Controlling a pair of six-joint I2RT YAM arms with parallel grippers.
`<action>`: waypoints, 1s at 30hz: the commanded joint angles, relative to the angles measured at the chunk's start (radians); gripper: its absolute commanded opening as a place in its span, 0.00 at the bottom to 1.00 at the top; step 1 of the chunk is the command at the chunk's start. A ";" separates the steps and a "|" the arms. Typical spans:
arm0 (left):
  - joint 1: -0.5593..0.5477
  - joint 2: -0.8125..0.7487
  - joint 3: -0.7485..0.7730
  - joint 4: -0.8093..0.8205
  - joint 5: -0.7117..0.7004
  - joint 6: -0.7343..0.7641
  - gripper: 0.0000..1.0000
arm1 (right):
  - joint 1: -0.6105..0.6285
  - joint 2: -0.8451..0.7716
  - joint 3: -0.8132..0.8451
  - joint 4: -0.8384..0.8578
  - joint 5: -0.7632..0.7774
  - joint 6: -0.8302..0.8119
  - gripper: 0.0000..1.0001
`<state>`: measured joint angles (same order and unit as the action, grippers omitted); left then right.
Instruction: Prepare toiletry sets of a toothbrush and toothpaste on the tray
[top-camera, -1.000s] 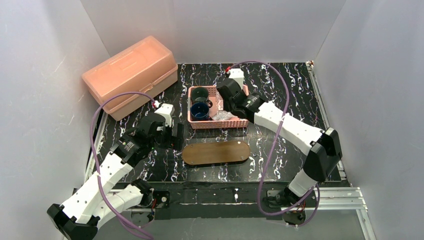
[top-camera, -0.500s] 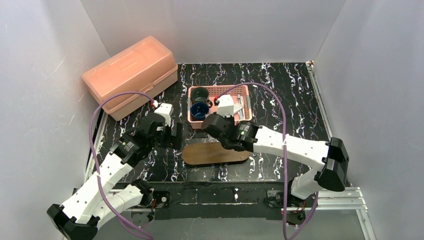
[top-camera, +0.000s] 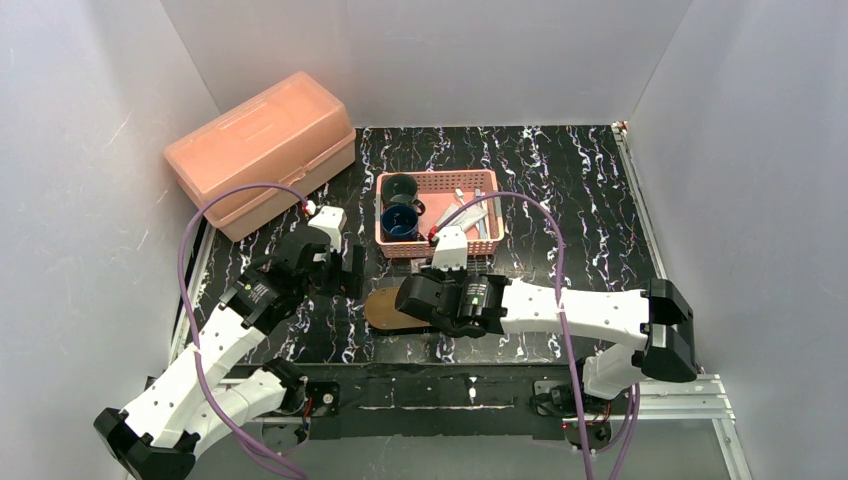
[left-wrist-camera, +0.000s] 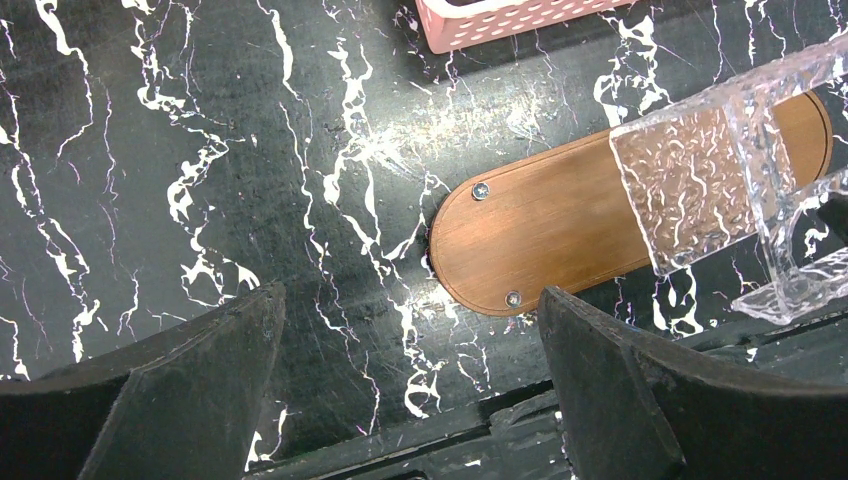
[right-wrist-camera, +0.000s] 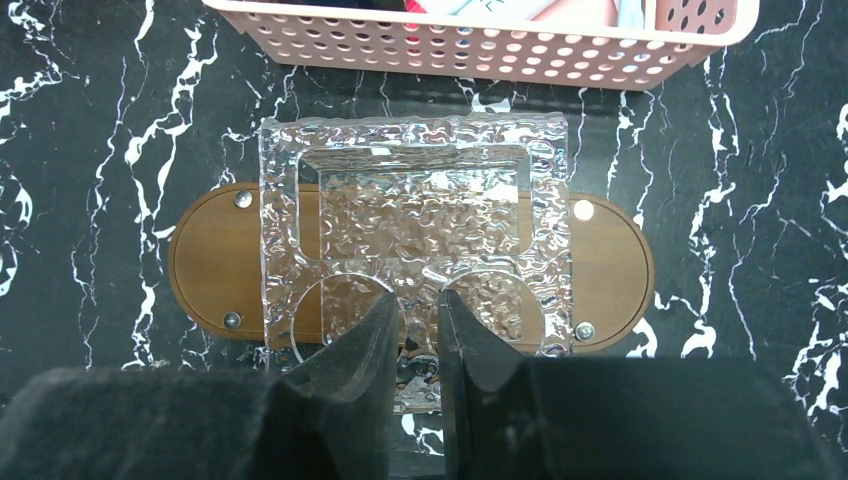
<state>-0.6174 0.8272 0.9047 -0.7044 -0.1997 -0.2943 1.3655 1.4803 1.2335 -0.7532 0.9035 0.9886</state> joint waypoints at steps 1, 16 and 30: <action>-0.002 -0.014 -0.003 -0.012 -0.017 0.009 0.98 | 0.039 0.008 -0.012 -0.056 0.104 0.155 0.01; -0.002 -0.011 -0.001 -0.012 -0.009 0.007 0.98 | 0.046 0.070 -0.059 0.052 0.080 0.119 0.01; -0.002 -0.009 0.000 -0.012 -0.009 0.007 0.98 | 0.036 0.098 -0.074 0.106 0.060 0.092 0.01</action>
<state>-0.6174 0.8276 0.9047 -0.7040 -0.1989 -0.2947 1.4055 1.5776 1.1675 -0.6777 0.9279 1.0729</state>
